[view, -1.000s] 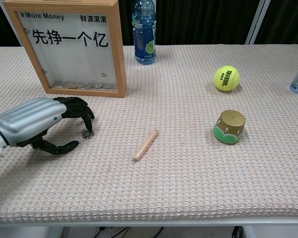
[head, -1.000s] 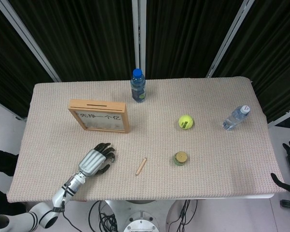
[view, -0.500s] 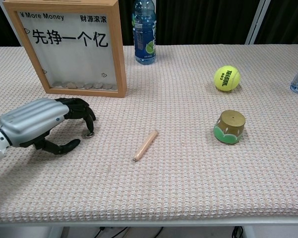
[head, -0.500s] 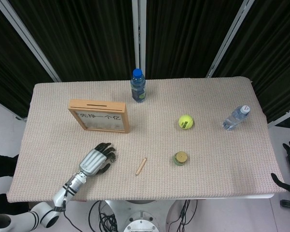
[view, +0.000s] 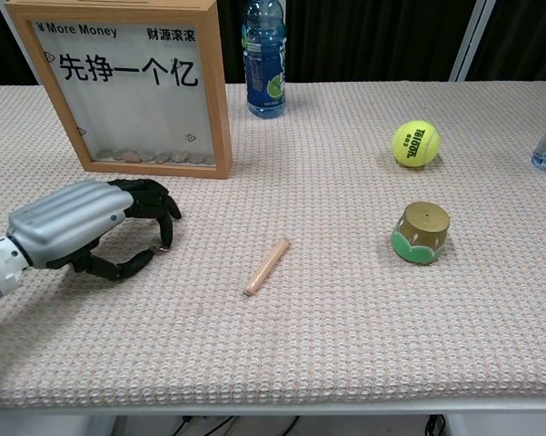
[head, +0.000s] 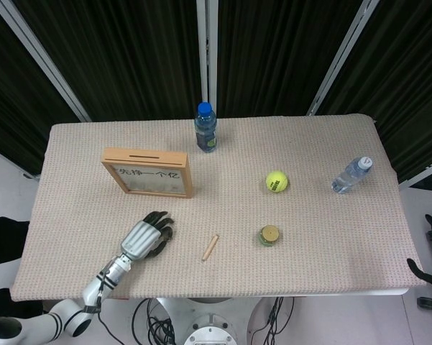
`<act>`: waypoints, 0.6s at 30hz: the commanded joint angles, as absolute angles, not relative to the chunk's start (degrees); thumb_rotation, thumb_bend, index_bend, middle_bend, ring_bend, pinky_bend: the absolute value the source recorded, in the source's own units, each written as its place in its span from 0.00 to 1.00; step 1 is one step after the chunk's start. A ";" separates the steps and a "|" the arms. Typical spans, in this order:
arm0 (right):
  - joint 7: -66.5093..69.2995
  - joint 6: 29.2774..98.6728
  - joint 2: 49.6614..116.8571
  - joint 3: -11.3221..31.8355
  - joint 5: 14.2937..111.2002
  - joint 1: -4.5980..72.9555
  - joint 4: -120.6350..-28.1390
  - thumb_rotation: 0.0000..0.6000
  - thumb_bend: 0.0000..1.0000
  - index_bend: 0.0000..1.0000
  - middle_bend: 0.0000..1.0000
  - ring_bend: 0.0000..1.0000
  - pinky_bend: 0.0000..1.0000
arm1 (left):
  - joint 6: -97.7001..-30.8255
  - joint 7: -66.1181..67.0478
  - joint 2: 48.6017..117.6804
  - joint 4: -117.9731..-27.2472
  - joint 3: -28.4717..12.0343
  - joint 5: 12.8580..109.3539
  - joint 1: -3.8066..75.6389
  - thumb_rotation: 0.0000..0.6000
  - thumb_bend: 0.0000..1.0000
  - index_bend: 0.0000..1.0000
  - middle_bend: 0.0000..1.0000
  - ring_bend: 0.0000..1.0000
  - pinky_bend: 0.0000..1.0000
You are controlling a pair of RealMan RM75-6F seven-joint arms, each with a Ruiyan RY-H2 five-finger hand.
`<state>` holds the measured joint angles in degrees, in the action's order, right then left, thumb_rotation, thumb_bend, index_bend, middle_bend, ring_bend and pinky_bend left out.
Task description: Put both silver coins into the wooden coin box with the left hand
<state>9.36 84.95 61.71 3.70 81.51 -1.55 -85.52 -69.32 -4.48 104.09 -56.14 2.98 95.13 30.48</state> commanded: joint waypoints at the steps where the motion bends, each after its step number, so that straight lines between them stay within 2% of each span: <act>1: 9.61 84.71 61.80 3.66 81.41 -1.56 -85.26 1.00 0.18 0.00 0.00 0.00 0.00 | -69.24 -4.87 104.60 -55.50 2.94 95.24 30.77 1.00 0.32 0.47 0.22 0.09 0.17; 18: 9.86 84.33 61.54 3.72 81.46 -1.44 -85.22 1.00 0.18 0.00 0.00 0.00 0.00 | -70.40 -5.14 105.08 -54.95 2.47 95.17 31.20 1.00 0.32 0.50 0.23 0.09 0.17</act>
